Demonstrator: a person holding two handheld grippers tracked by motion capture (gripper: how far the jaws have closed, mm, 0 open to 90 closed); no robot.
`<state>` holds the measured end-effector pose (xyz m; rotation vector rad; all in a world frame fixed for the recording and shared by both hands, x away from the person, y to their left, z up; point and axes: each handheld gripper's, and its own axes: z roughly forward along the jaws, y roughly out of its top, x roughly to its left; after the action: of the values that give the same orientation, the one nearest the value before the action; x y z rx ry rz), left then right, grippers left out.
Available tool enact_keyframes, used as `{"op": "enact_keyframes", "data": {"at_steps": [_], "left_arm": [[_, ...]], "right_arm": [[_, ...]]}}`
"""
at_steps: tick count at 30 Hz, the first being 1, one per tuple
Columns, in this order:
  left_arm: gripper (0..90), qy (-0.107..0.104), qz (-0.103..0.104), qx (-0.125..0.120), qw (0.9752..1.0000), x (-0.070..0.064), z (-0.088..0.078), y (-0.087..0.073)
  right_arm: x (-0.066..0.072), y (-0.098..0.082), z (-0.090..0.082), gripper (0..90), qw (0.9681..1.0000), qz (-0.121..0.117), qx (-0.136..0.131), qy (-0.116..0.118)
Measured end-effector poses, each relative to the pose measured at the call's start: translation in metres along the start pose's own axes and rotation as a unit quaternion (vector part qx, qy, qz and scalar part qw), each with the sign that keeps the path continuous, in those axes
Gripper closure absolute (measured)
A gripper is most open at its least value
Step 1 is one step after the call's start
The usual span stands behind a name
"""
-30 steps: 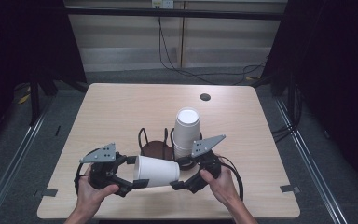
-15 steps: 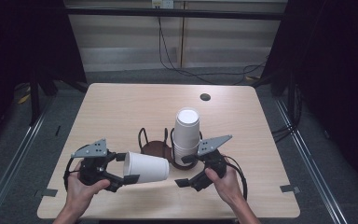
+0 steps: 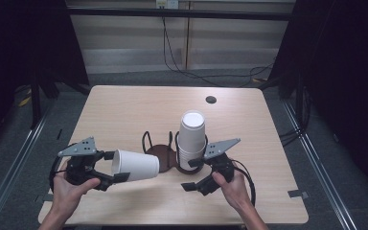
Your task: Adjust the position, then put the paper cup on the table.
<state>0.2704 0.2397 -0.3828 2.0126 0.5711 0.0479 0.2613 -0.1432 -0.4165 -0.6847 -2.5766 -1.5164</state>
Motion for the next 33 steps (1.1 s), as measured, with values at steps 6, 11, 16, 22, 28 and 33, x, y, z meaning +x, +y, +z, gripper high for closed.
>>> {"op": "enact_keyframes", "data": {"at_steps": [6, 11, 16, 22, 28, 33], "left_arm": [[16.0, 0.015, 0.000, 0.013, 0.9998, 0.004, -0.006, 0.001], [16.2, 0.025, -0.005, 0.035, 0.9990, 0.006, -0.008, 0.000], [16.1, 0.068, 0.016, 0.050, 0.9963, 0.004, -0.019, 0.003], [16.1, 0.077, 0.016, 0.078, 0.9939, 0.011, -0.021, 0.006], [16.1, 0.101, 0.007, 0.115, 0.9882, 0.021, -0.021, 0.008], [16.1, 0.115, 0.005, 0.134, 0.9842, 0.029, -0.026, 0.014]], "right_arm": [[-0.001, 0.000, -0.001, 14.2, 1.0000, 0.001, -0.001, -0.001], [0.000, 0.003, -0.005, 14.3, 1.0000, -0.002, -0.002, -0.003], [0.000, 0.002, -0.006, 14.3, 0.9999, -0.002, -0.005, -0.011], [-0.001, 0.001, -0.008, 14.7, 0.9999, -0.001, -0.009, -0.011], [-0.003, 0.001, -0.004, 14.7, 0.9999, 0.003, -0.005, -0.010], [-0.004, 0.000, -0.002, 14.7, 0.9999, 0.004, -0.002, -0.010]]}}
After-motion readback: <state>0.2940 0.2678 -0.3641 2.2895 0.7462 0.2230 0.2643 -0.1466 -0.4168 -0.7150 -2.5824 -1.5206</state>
